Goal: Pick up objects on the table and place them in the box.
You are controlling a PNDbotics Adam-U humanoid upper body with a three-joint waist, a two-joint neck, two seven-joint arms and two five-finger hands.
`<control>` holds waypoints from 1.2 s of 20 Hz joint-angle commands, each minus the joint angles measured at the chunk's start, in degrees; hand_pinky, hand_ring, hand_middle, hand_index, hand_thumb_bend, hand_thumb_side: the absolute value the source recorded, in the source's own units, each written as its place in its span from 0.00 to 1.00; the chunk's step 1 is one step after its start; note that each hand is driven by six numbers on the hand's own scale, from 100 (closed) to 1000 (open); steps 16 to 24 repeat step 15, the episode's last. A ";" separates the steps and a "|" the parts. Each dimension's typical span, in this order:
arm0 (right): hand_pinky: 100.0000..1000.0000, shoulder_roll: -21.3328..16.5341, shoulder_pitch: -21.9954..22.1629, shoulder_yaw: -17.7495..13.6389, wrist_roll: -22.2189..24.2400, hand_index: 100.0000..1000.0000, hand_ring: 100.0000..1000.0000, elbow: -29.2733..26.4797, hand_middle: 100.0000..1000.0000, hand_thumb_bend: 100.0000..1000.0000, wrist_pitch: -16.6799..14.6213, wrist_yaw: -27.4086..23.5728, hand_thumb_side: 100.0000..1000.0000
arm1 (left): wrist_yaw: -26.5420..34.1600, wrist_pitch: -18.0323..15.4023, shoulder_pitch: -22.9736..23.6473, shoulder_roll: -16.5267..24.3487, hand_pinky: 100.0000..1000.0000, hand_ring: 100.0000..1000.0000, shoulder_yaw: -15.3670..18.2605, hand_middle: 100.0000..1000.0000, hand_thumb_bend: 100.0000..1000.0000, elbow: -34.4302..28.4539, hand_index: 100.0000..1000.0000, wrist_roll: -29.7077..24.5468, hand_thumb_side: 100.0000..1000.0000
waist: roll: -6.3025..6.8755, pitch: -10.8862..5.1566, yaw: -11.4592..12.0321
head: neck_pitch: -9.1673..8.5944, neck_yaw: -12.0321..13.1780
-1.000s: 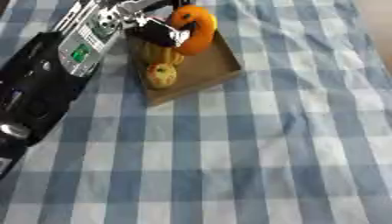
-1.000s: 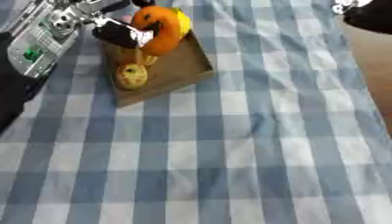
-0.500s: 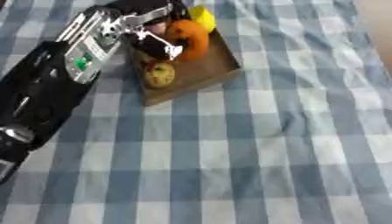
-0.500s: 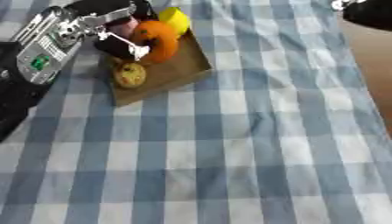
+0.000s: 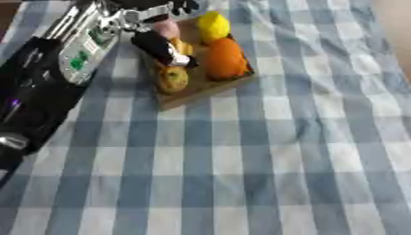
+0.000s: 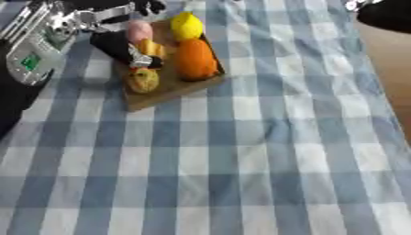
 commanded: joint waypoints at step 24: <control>0.71 -3.16 3.47 -2.88 -2.44 0.81 0.69 -0.83 0.71 0.00 -1.37 -1.94 0.27 | 28.82 17.35 14.53 14.09 0.78 0.72 15.38 0.71 0.28 -39.48 0.81 33.73 0.54 | -0.95 -5.90 5.34 | 2.82 -4.50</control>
